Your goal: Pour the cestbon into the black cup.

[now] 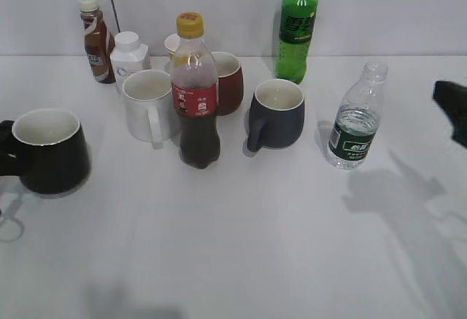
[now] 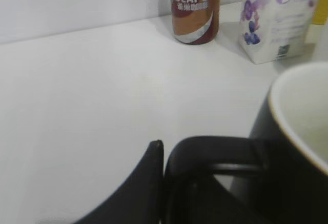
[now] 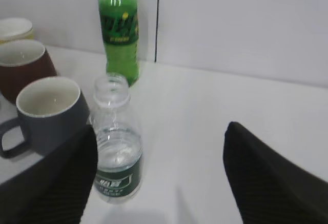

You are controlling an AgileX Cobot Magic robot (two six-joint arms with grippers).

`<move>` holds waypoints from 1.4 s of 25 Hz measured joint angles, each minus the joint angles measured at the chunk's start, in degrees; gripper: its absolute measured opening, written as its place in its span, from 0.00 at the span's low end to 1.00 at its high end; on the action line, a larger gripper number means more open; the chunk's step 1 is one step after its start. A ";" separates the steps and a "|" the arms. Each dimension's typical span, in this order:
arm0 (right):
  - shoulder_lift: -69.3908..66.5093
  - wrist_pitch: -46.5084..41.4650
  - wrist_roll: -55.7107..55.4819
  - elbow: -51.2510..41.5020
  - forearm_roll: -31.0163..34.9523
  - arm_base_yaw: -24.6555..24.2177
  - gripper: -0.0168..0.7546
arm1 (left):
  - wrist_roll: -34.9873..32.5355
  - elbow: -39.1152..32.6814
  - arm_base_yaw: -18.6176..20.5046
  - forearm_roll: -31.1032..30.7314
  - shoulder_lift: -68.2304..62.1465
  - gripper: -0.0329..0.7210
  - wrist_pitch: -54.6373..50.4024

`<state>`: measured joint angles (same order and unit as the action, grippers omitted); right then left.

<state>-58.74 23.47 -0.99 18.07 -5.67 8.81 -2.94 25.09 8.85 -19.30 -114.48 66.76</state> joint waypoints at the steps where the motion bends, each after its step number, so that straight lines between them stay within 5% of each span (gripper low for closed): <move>1: -2.04 2.42 -0.46 -0.76 -0.29 0.00 0.79 | -0.12 -0.79 0.00 0.00 1.03 0.10 -0.24; 10: -26.77 24.67 -4.90 -1.38 -7.93 0.00 0.79 | 3.37 -3.83 0.00 0.06 6.99 0.10 -0.47; 20: -51.80 44.81 -5.35 -0.94 -7.77 0.00 0.79 | 7.48 -4.72 -0.51 1.92 15.15 0.10 -0.88; 26: -57.92 45.15 -5.04 3.33 -7.52 0.00 0.79 | 7.64 -4.72 -8.16 14.96 18.50 0.10 -3.59; 35: -59.52 45.29 -5.10 12.07 -10.68 -0.04 0.79 | 4.34 -4.72 -18.27 17.86 19.06 0.10 -3.36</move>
<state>-118.26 68.76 -6.09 30.14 -16.35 8.77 1.40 20.38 -9.42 -1.44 -95.43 63.40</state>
